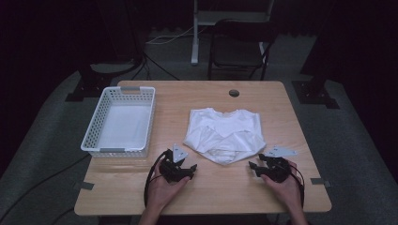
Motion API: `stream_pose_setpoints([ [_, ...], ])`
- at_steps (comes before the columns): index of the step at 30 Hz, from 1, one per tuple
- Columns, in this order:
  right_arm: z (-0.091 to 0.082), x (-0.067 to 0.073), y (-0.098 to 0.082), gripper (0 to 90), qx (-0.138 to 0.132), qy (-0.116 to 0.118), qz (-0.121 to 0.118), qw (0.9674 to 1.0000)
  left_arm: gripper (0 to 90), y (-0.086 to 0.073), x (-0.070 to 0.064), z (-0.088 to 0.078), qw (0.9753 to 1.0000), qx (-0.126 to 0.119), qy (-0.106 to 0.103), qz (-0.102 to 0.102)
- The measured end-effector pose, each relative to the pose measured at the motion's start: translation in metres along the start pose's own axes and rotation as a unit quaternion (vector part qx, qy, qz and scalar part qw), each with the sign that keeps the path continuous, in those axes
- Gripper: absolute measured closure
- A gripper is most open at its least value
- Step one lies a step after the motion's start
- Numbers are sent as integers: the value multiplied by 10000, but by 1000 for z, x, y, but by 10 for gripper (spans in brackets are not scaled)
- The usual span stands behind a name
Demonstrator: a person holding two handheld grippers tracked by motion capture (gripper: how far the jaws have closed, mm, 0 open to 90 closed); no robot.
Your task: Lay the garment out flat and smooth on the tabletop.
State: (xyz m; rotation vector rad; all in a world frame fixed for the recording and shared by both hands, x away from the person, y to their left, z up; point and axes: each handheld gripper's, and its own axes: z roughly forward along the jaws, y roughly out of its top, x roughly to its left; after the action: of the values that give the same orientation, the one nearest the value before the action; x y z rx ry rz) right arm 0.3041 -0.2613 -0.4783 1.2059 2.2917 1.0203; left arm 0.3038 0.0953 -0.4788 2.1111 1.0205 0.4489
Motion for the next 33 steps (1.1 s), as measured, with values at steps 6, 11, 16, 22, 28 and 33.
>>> stream_pose_setpoints([
  [6,-2,-1,2,511,-171,33,48,9998,315,0,0,0,10000,-2,0,0],
  [11,-10,-6,11,540,-316,29,154,9994,315,0,0,0,10000,-1,0,-1],
  [16,-13,-11,20,564,-319,-130,75,9994,311,0,0,0,10000,3,4,-3],
  [22,-12,-16,26,612,-312,-229,110,9992,309,0,0,0,10000,3,5,-5],
  [28,-6,-17,32,640,-315,-199,120,9992,310,0,0,0,10000,5,6,-3],
  [33,0,-17,35,670,-291,-111,150,9994,310,0,0,0,10000,5,21,-11],
])
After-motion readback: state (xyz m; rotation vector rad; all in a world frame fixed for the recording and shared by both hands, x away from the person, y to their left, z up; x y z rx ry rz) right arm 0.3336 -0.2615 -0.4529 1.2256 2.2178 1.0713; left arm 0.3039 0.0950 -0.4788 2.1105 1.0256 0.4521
